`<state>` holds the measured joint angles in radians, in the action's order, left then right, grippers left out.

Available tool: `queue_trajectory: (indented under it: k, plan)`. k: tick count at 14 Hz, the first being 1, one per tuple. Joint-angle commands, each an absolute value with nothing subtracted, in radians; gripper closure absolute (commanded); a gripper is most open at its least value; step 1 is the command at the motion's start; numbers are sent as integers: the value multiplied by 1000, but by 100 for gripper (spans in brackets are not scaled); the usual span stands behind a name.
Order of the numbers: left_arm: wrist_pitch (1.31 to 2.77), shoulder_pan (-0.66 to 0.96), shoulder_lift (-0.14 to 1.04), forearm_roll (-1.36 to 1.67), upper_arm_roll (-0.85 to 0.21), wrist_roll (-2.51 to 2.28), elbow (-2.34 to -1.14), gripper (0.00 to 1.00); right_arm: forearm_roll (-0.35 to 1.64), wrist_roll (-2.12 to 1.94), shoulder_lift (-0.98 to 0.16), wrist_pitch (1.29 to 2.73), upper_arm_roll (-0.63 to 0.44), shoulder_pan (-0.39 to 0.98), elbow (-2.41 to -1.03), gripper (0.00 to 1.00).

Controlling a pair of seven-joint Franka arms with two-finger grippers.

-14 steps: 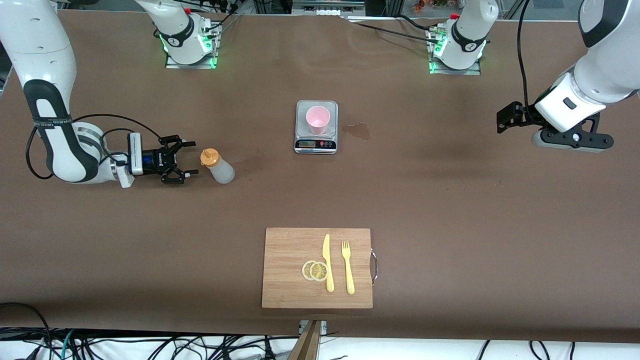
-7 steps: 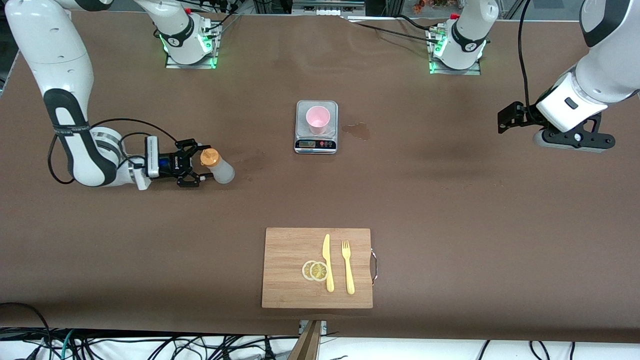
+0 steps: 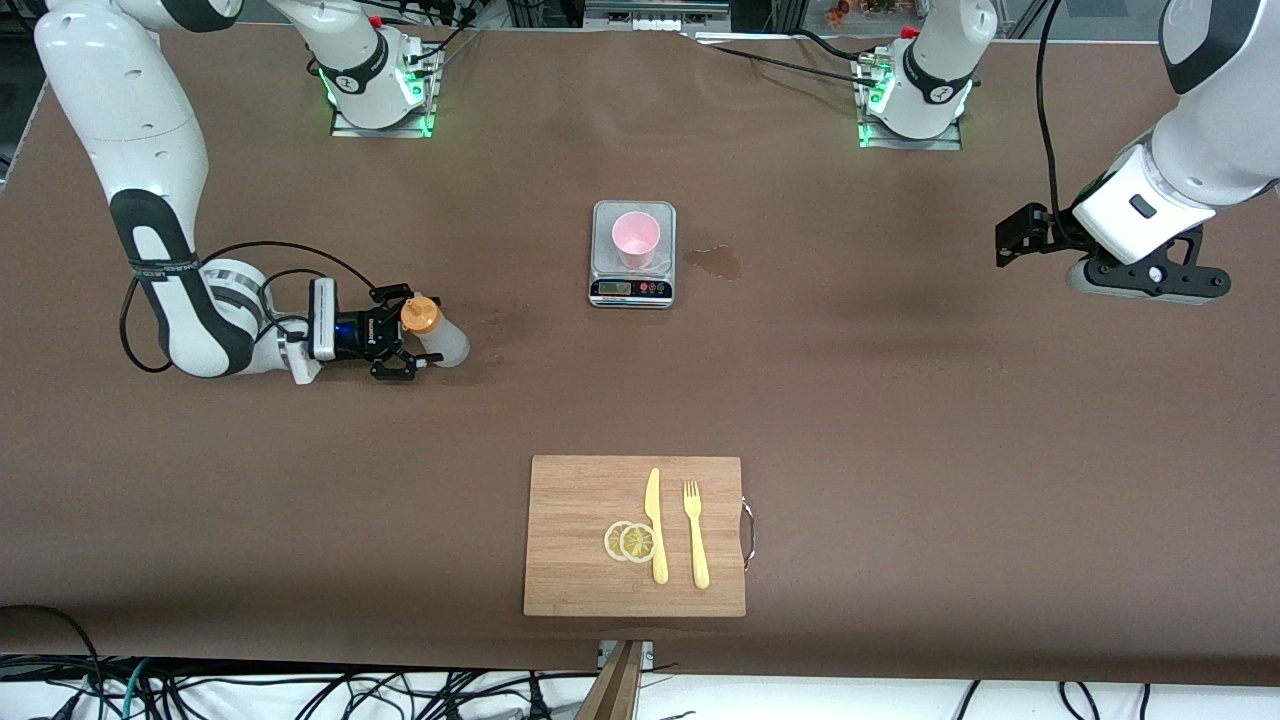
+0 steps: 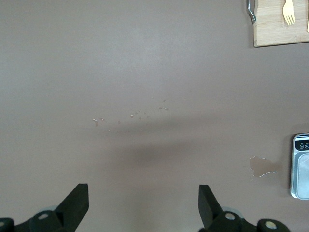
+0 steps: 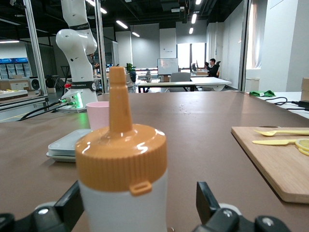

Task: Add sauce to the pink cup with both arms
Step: 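Grasp the squeeze bottle with the right gripper and lift it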

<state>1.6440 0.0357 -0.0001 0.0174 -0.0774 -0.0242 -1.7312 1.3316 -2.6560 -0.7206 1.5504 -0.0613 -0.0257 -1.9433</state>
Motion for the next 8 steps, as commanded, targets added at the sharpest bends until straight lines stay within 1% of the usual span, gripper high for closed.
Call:
queue_trajectory:
  k: [1,3,4,5,6,8]
  plan:
    - [1640,35,2,21,-74,0,-1718,0,1379,-2689,-727,1555,-60,1,-1954,0]
    - [1640,35,2,21,-74,0,-1718,0,1379,-2691,-732,1554,-60,3,-1954,0]
    - [1640,35,2,21,-74,0,-1718,0,1381,-2691,-732,1554,-60,3,-1953,5]
    - [1640,35,2,21,-74,0,-1718,0,1379,-2691,-732,1555,-60,3,-1951,23]
    - [1640,35,2,21,-74,0,-1718,0,1381,-2689,-732,1555,-60,3,-1947,45]
    - [1640,35,2,21,-74,0,-1718,0,1381,-2681,-729,1557,-60,5,-1942,81]
